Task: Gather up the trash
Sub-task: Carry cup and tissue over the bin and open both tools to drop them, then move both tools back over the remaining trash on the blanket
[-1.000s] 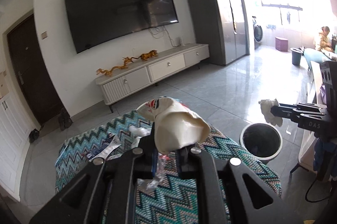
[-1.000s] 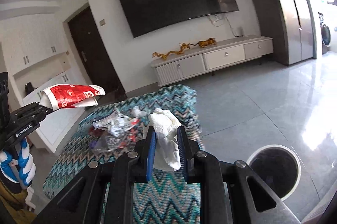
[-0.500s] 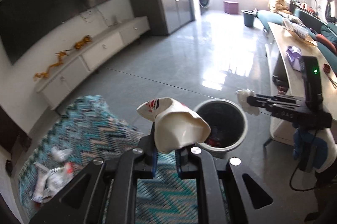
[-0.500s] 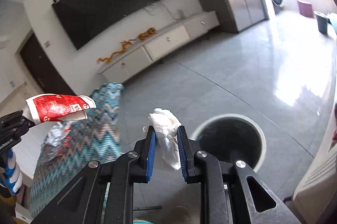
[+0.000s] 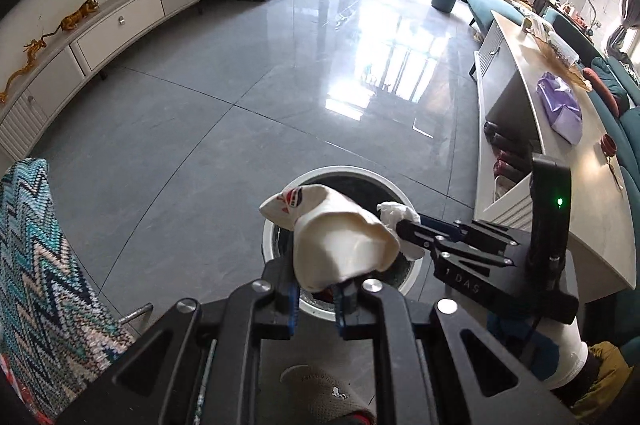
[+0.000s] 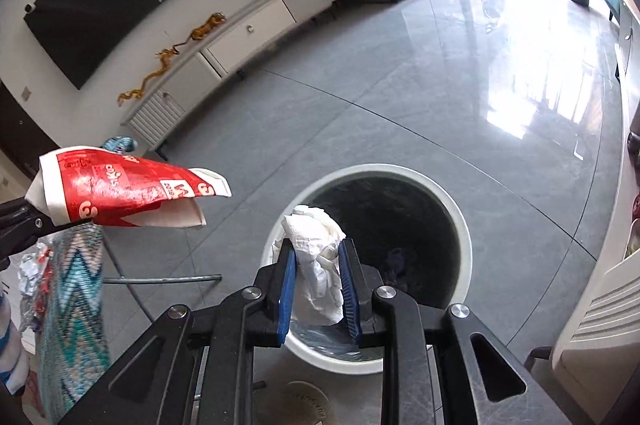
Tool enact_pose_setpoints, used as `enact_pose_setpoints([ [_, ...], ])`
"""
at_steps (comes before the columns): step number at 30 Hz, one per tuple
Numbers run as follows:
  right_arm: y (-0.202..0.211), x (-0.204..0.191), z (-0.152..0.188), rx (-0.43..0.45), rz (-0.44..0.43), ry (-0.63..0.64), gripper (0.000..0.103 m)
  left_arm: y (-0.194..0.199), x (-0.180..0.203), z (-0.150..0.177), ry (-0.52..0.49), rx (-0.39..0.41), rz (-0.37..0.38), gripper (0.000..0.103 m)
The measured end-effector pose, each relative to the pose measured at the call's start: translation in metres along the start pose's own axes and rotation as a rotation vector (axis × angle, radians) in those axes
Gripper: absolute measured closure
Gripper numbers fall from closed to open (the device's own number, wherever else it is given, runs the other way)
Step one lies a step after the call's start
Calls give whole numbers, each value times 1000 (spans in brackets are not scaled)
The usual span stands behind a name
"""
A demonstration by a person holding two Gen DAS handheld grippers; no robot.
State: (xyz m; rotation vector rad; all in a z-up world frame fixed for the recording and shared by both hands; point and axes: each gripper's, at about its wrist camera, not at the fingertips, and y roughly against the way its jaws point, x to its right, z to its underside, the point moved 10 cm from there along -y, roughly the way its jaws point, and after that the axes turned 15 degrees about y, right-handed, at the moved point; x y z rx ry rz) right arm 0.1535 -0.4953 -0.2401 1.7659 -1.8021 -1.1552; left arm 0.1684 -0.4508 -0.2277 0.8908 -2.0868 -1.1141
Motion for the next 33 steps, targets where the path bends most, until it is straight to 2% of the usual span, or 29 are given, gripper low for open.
enact_pose_setpoints([
  [4,-11,12,4,-23,26,-15,76,-25,3,-7,24,-25,9,90],
  [8,-12,19,10,-33,42,-25,64,-39,4,-8,66,-62,40,89],
  [14,-8,18,15,-41,56,-35,59,-31,-1,-3,71,-54,46,85],
  [18,0,14,13,-31,56,-36,58,-8,-6,-4,63,-12,35,74],
  [20,7,9,9,-17,51,-32,57,10,-11,-6,59,21,31,72],
  [25,34,-16,-7,35,32,-3,57,63,-29,-14,76,119,15,58],
  [33,100,-81,-41,164,0,77,53,160,-70,-8,138,290,9,57],
])
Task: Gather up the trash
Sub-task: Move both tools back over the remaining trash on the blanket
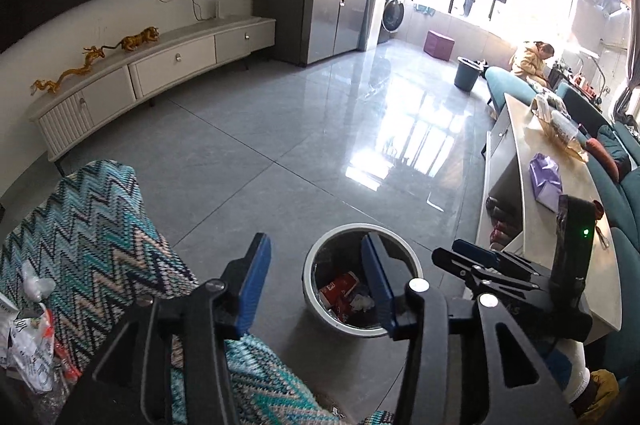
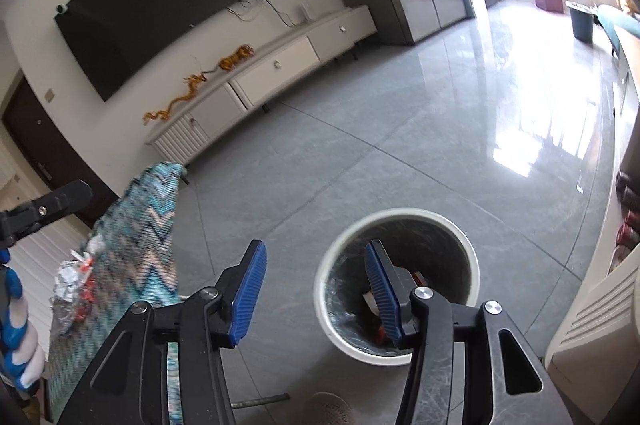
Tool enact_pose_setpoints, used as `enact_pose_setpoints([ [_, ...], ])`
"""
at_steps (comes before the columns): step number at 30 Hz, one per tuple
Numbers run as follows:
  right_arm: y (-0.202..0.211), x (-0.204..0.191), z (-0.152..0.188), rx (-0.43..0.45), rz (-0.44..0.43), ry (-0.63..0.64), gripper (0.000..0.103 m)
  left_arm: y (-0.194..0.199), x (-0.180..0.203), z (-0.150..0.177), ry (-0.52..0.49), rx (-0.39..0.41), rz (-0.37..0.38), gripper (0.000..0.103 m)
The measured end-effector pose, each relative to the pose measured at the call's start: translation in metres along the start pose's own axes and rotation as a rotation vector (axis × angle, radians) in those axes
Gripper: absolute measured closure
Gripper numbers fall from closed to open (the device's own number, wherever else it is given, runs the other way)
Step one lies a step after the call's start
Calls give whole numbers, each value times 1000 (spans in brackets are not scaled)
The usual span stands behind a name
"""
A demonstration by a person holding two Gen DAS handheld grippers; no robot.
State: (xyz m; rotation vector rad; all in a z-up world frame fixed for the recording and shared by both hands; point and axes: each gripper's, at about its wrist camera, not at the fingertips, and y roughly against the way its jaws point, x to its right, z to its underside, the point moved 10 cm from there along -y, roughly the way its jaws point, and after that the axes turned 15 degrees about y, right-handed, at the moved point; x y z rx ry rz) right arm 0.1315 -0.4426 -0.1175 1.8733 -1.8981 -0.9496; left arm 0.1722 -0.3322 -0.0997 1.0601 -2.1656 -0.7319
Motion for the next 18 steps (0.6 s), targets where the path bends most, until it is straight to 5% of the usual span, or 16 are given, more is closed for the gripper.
enact_pose_setpoints([
  [11,77,-129,-67,180,-107,175,47,138,-86,-2,50,195,-90,57],
  [15,96,-172,-77,218,-143,228,39,188,-135,4,104,270,-155,41],
  [18,104,-195,-78,231,-157,253,30,222,-172,15,145,321,-195,39],
])
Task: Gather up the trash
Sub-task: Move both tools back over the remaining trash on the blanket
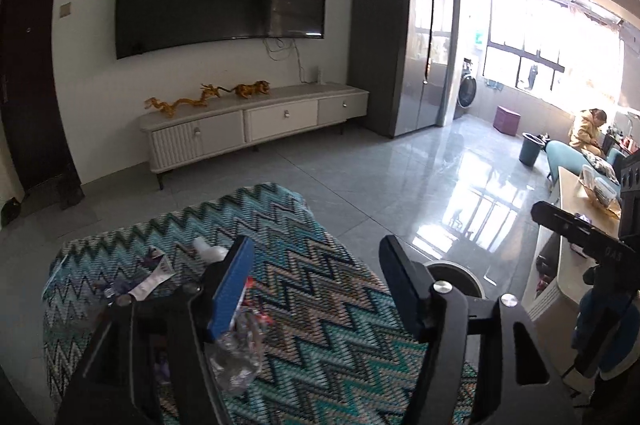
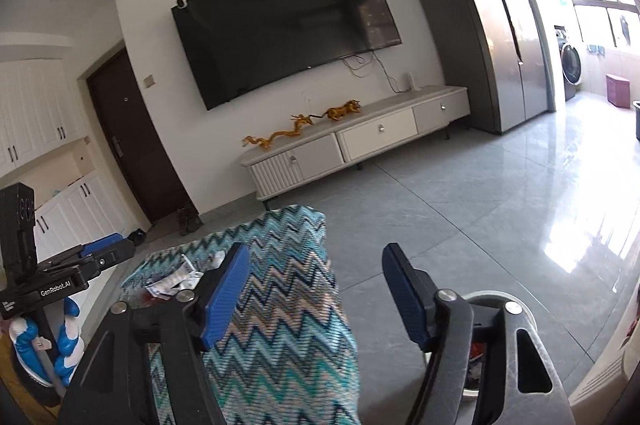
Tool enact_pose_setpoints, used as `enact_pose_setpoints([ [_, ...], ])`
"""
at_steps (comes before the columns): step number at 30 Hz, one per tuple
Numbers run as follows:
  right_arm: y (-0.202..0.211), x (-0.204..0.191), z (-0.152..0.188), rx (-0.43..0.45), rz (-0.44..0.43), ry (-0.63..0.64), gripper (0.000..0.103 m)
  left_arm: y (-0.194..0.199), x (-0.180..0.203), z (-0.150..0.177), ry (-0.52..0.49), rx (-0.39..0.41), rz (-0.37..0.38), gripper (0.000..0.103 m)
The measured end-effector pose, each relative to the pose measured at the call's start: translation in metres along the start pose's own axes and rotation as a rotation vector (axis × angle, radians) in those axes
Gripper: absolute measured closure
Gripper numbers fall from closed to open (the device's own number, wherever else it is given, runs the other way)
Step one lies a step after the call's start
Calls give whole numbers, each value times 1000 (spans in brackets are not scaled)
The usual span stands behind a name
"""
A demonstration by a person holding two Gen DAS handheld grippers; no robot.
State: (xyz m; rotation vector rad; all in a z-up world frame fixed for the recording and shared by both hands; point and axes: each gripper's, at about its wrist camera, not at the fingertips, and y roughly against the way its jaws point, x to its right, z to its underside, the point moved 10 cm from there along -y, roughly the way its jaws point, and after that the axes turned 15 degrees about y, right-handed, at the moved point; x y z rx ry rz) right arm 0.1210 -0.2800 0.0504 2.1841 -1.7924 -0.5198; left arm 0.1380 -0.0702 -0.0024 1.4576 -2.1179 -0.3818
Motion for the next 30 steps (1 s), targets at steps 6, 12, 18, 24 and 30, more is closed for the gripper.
enact_pose_setpoints([
  [6,-1,-38,-13,9,13,43,11,46,-95,-4,91,80,-96,37],
  [12,-1,-78,-24,25,7,81,0,90,-155,1,86,151,-163,37],
  [18,-7,-118,-32,37,-22,134,0,112,-183,15,89,162,-215,37],
  [24,-16,-138,-27,35,-19,149,0,116,-189,27,115,167,-229,37],
  [30,-33,-155,-20,11,-50,152,0,107,-196,30,105,156,-239,37],
])
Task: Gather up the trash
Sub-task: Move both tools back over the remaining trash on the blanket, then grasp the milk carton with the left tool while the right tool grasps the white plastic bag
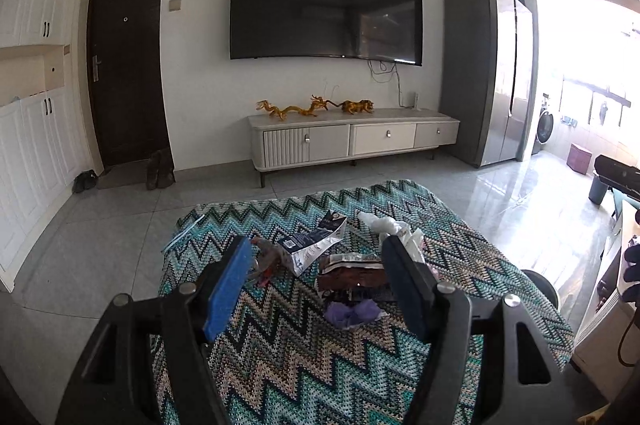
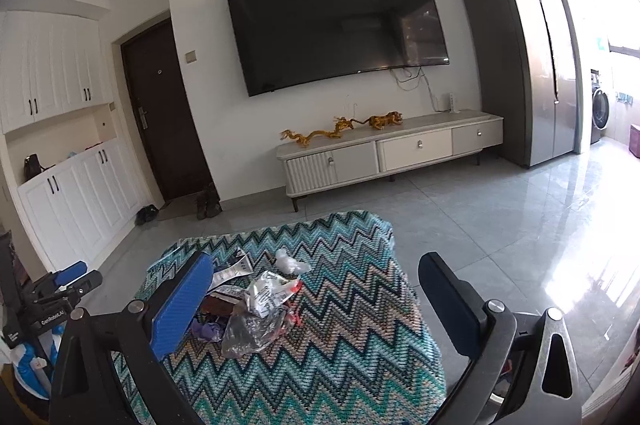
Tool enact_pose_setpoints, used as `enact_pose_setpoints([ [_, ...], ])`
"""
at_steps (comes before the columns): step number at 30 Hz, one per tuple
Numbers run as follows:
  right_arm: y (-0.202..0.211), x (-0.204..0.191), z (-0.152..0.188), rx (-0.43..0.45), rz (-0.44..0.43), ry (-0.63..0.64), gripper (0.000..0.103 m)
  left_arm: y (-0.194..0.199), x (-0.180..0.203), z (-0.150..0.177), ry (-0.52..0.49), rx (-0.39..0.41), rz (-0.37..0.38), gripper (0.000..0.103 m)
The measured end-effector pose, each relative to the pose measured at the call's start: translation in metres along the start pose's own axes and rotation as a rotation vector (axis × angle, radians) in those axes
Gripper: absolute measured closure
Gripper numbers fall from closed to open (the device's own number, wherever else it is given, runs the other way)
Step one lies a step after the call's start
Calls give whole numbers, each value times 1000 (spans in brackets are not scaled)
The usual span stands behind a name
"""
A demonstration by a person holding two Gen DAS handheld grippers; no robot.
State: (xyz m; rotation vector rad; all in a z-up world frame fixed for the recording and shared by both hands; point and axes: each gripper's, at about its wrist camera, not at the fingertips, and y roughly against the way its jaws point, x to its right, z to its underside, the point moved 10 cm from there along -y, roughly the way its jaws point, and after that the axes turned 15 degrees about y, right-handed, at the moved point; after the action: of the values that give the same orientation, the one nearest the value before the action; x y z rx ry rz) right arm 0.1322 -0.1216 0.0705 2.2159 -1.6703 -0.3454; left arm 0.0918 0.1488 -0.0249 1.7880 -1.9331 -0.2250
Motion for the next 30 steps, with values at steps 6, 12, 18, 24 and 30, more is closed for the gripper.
enact_pose_setpoints([
  [6,-38,-29,8,-74,-86,42,0,-19,-8,4,-7,-28,-7,37],
  [12,-78,-50,24,-164,-140,65,0,-43,-17,8,-14,-56,-24,37],
  [18,-110,-61,39,-221,-188,81,0,-73,-22,15,-7,-104,-30,37],
  [24,-142,-70,55,-291,-224,98,0,-106,-27,29,0,-179,-30,36],
  [30,-179,-76,70,-363,-264,107,0,-145,-25,35,-34,-254,-15,30],
])
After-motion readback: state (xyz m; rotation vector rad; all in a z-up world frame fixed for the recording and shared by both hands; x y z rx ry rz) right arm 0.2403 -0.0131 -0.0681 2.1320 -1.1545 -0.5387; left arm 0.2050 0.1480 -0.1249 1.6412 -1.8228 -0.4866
